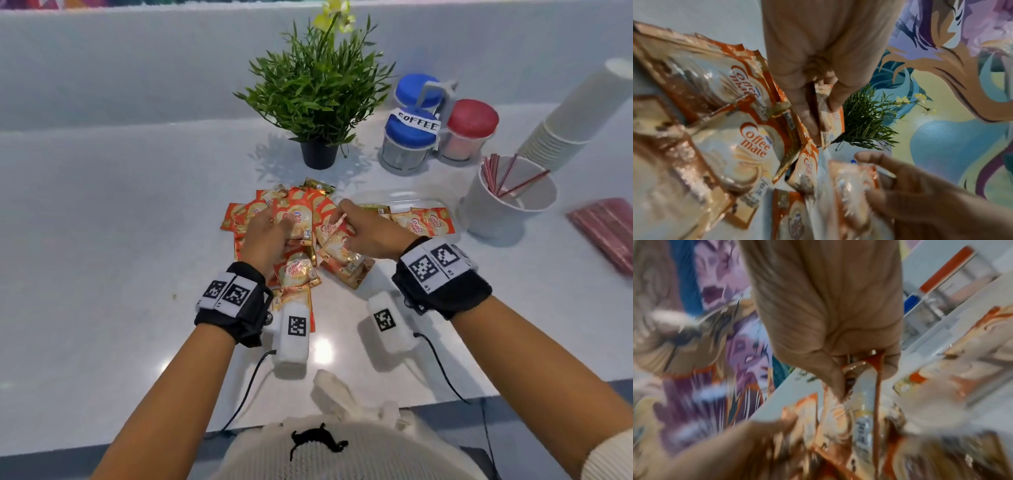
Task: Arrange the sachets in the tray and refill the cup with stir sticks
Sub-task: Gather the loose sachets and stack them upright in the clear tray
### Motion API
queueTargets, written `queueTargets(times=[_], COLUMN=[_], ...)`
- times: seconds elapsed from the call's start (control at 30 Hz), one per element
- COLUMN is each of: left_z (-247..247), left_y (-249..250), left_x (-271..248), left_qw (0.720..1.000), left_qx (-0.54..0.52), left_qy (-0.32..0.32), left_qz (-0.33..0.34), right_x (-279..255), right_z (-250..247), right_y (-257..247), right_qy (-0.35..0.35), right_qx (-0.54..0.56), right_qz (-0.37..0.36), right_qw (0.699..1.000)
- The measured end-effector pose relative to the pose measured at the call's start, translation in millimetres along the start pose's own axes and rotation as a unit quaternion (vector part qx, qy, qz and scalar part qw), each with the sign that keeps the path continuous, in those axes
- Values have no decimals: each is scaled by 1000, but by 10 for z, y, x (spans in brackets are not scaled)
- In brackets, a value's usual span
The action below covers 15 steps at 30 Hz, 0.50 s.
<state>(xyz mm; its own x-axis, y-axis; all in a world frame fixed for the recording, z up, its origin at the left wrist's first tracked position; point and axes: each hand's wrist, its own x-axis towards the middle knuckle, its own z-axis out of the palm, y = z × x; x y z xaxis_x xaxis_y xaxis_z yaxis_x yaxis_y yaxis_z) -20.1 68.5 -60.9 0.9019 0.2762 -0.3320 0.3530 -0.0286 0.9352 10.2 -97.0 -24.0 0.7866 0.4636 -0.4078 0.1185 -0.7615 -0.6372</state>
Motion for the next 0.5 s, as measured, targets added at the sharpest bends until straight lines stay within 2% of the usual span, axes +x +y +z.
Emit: queueTargets(times=[0.13, 0.27, 0.37, 0.5], left_z=[109, 223, 270, 295], left_y=[125, 204, 225, 222], left_x=[-91, -185, -239, -201], left_qw=[998, 988, 987, 991], left_qx=[5, -26, -29, -30], left_qy=[-62, -153, -157, -127], left_qz=[-2, -22, -15, 11], right_x=[-42, -34, 0, 0], right_z=[-170, -157, -139, -152], right_y=[-2, 24, 64, 175], right_qy=[60, 115, 158, 188], right_qx=[171, 210, 204, 306], right_qz=[-11, -10, -11, 21], right_qw=[983, 971, 966, 933])
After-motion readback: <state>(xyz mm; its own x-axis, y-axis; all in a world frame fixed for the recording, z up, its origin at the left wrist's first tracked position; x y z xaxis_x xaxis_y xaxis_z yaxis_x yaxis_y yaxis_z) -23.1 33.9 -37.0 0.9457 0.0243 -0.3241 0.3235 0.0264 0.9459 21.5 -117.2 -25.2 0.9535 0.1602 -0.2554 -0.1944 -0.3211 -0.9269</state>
